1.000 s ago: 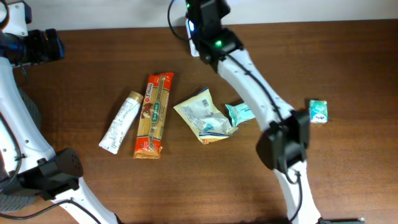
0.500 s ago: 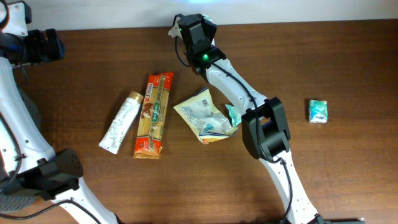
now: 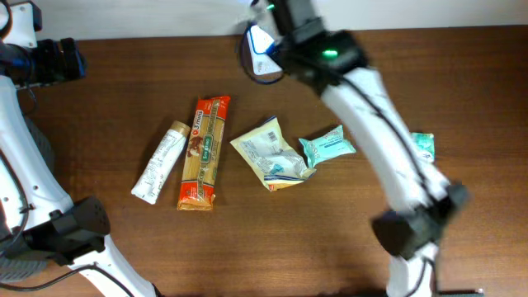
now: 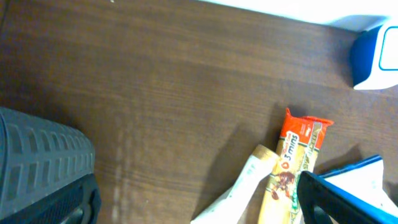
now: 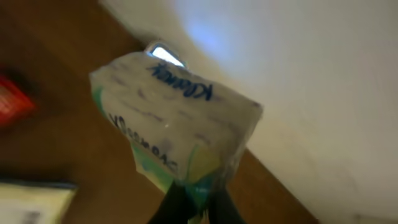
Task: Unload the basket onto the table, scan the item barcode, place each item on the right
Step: 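Carry the Kleenex box right and set it down, then grasp the teal Zappy wipes pack with the right gripper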
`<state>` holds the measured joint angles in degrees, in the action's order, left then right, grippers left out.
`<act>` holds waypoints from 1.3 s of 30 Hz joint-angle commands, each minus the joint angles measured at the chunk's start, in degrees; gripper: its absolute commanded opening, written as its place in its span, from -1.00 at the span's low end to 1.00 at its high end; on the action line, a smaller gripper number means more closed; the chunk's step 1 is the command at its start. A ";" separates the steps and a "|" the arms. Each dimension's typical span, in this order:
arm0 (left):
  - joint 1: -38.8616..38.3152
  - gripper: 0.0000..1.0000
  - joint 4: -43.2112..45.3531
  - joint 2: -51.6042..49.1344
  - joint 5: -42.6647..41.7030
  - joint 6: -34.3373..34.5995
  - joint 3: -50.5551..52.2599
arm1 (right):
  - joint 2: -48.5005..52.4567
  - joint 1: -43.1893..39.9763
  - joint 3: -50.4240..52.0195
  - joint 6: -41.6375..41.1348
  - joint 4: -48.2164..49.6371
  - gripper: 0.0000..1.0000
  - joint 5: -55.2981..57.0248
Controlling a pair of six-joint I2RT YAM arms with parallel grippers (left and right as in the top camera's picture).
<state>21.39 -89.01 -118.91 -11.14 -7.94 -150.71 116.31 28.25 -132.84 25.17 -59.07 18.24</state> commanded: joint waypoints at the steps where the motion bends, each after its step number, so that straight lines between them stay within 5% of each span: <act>1: 0.15 0.98 0.17 1.55 -0.42 -0.55 -0.61 | -6.34 -2.75 0.28 -14.56 -13.77 -0.92 -2.62; 6: 0.15 0.98 0.17 1.55 -0.42 -0.55 -0.61 | -5.33 -16.06 3.26 -32.37 -29.42 -0.92 -5.44; 10: 0.11 0.98 0.17 1.55 -0.42 -0.55 -0.61 | -5.22 -30.58 17.11 -35.36 -22.60 -0.92 -14.86; 16: 0.15 0.98 0.17 1.55 -0.42 -0.55 -0.61 | -5.22 -40.48 39.28 -35.36 -4.09 -0.92 -16.15; 22: 0.15 0.98 0.17 1.55 -0.42 -0.55 -0.61 | -5.22 -42.60 45.90 -35.34 3.37 -0.35 -16.59; 29: 0.15 0.98 0.17 1.55 -0.42 -0.55 -0.61 | -5.38 -39.39 42.10 -30.97 -3.93 -0.21 -39.74; 34: 0.15 0.98 0.17 1.55 -0.42 -0.55 -0.61 | -5.16 -31.06 42.29 -29.55 -1.14 0.29 -40.48; 39: 0.15 0.98 0.17 1.55 -0.42 -0.55 -0.61 | 1.31 -29.81 42.27 -22.14 2.14 0.40 -43.98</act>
<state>21.41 -88.88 -118.91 -11.14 -7.92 -150.71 112.97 -0.71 -89.91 -2.28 -57.93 -22.46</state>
